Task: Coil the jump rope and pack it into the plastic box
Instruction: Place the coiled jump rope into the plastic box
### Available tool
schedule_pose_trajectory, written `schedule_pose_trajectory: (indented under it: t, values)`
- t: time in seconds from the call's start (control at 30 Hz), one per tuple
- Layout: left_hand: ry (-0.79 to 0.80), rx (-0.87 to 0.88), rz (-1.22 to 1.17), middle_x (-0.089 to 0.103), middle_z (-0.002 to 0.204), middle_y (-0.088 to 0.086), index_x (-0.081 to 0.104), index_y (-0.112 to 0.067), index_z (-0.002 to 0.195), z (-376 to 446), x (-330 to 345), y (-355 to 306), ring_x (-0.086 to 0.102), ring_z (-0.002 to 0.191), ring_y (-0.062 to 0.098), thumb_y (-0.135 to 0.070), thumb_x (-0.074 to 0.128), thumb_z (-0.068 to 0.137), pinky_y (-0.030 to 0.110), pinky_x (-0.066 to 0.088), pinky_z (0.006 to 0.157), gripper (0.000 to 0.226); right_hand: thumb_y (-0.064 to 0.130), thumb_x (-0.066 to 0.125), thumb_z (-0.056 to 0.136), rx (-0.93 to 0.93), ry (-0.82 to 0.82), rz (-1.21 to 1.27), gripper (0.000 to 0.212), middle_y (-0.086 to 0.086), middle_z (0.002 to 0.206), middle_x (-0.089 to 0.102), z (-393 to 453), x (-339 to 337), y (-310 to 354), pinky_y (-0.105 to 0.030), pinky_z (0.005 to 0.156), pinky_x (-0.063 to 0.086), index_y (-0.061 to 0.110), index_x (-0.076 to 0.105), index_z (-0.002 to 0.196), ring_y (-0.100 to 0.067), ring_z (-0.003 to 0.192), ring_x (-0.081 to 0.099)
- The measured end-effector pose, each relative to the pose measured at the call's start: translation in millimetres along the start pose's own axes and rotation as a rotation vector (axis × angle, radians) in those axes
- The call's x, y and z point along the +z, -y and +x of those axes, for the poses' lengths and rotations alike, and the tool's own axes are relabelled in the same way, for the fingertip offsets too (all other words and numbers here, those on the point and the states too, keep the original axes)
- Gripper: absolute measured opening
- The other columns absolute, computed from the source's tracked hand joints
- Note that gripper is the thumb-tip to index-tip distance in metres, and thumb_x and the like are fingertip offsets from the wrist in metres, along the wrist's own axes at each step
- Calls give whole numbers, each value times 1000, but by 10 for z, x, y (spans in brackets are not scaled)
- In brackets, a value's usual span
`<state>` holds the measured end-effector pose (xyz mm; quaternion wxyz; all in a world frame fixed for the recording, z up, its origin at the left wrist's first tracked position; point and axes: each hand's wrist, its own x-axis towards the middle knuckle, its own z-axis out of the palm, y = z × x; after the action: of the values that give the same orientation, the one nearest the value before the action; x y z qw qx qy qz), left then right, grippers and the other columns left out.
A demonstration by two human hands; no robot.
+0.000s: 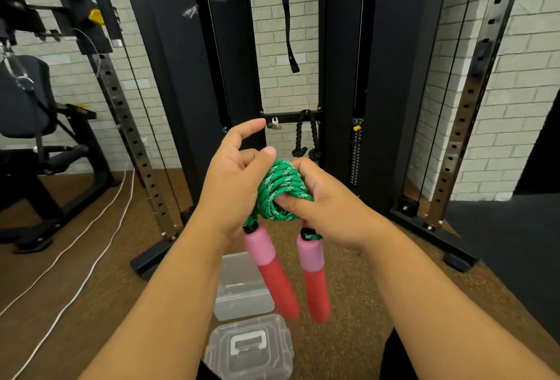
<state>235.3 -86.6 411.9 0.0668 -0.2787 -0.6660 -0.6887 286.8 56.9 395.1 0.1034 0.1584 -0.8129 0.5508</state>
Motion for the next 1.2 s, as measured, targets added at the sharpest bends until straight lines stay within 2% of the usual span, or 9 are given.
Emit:
schedule_pose_trajectory:
  t: [0.1,0.2,0.47,0.63,0.77,0.87,1.03,1.13,1.2]
  values:
    - [-49,51,25,60,65,-7,56,-38,118,0,54,126,62,72,10,-15,54,97,29,50,70,31,16,57,91,-5,-48,-97,20,-1,94,62,78,2,-46,-43,77,50,19,50,110,-16,86,60]
    - [-79,57,-6,56,70,-7,59,-37,113,48,68,266,57,72,8,-12,54,97,25,49,69,30,12,51,93,16,-77,-91,18,-7,97,62,165,28,-135,-47,77,50,20,49,109,-24,90,61]
    - [-38,25,10,55,78,-2,61,-32,113,281,64,712,56,74,6,-7,54,96,20,52,70,31,-1,45,89,59,-100,-27,25,3,85,54,443,118,-645,-19,60,42,19,44,105,-4,73,50]
    - [36,-88,21,60,83,-2,61,-32,113,481,40,1131,60,81,8,-11,56,95,24,53,76,29,-2,45,89,130,-105,100,26,-7,95,57,630,139,-1097,-34,70,48,21,46,102,-13,85,56]
    - [2,-166,67,66,93,1,69,-26,103,664,28,1613,62,85,9,-15,61,93,23,54,76,17,-3,44,91,238,-113,276,26,-20,105,59,805,229,-1494,-57,83,53,19,49,104,-38,101,61]
    - [-109,-333,-40,66,103,1,70,-25,105,764,-24,2107,62,91,15,-27,53,97,33,51,81,19,-2,42,92,331,-128,405,29,-24,113,59,947,314,-1808,-61,85,52,23,51,101,-39,108,61]
    - [-749,-985,-211,50,87,4,57,-19,110,687,-256,3360,46,76,17,-22,48,98,29,40,71,15,-3,37,96,419,-114,480,30,-18,111,67,1121,411,-2305,-53,90,53,23,50,103,-29,101,69]
    - [-847,-1190,-392,48,83,5,54,-22,110,457,-312,3914,40,61,17,-18,40,101,27,46,66,17,-6,38,94,438,-131,456,34,-15,106,70,1182,450,-2579,-57,93,50,25,52,99,-28,101,69]
    - [-850,-1197,-508,56,91,6,57,-16,126,300,-366,4272,51,69,23,-18,36,102,29,52,75,32,-7,37,94,447,-137,447,37,-13,104,72,1202,466,-2735,-59,93,49,27,53,97,-28,101,69]
